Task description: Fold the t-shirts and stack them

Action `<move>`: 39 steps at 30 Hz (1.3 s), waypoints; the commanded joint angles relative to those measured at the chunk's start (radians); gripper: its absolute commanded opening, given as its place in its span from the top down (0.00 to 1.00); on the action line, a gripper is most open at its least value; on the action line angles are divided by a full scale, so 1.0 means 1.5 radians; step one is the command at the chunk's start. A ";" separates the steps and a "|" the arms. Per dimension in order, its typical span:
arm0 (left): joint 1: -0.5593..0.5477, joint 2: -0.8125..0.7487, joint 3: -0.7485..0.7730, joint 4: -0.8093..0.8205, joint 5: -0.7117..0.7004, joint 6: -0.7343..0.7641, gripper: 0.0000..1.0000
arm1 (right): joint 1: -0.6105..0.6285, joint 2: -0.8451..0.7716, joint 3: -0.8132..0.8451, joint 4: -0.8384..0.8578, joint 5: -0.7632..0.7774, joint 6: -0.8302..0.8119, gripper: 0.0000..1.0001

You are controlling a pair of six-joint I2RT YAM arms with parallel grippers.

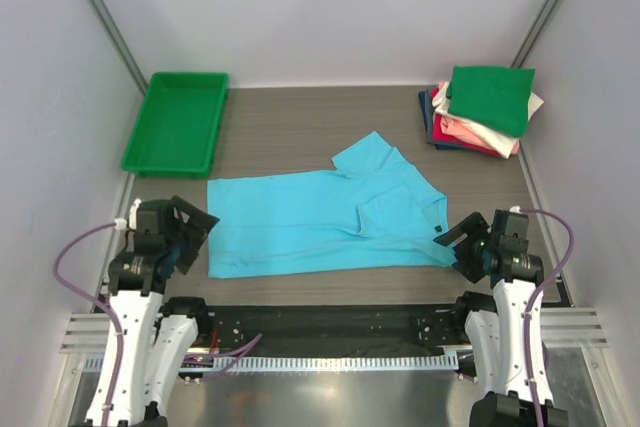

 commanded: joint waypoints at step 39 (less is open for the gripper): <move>0.086 0.136 0.131 0.092 -0.032 0.296 0.07 | 0.376 1.254 1.088 0.172 0.273 -0.250 0.58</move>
